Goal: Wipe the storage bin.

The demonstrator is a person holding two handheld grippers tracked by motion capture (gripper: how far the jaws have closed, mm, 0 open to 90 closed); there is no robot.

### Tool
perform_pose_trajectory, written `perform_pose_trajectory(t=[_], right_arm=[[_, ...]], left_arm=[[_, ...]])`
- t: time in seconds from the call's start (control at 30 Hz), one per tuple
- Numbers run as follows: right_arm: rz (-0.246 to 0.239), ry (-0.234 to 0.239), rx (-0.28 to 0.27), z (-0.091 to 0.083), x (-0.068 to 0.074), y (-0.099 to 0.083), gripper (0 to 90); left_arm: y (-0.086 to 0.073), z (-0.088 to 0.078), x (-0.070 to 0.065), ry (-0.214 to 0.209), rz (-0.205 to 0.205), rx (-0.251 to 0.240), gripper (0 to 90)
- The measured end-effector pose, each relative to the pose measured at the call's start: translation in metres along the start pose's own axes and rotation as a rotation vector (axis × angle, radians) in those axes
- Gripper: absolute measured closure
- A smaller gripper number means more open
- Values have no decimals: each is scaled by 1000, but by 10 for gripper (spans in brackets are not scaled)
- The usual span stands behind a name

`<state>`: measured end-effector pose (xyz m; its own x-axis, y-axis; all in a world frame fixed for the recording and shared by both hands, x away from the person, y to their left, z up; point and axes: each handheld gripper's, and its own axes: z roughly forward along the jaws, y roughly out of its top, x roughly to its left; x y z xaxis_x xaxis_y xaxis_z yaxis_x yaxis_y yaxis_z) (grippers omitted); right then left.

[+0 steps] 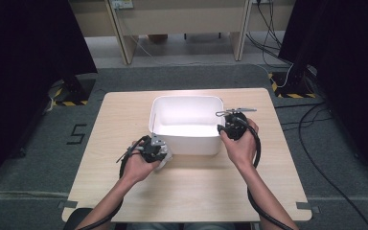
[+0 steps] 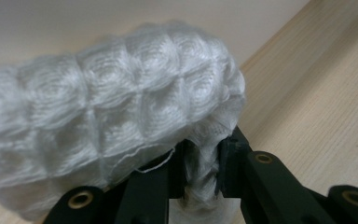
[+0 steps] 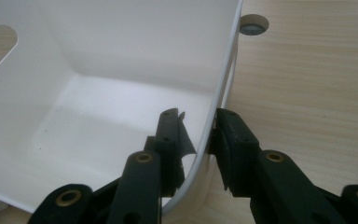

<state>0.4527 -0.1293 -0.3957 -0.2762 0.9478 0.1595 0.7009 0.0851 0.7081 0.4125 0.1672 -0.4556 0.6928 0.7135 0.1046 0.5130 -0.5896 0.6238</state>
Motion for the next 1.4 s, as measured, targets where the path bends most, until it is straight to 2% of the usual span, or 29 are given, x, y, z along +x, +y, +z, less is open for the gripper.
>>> perform_pose_trajectory(t=[0.33, 1.03, 1.4], right_arm=[[-2, 1, 0, 0, 0, 0, 715], [-3, 1, -1, 0, 0, 0, 713], [-3, -1, -1, 0, 0, 0, 711]], left_arm=[[2, -5, 1, -5, -15, -19, 764], [18, -35, 4, 26, -8, -75, 764], [20, -35, 4, 30, -1, -75, 764]])
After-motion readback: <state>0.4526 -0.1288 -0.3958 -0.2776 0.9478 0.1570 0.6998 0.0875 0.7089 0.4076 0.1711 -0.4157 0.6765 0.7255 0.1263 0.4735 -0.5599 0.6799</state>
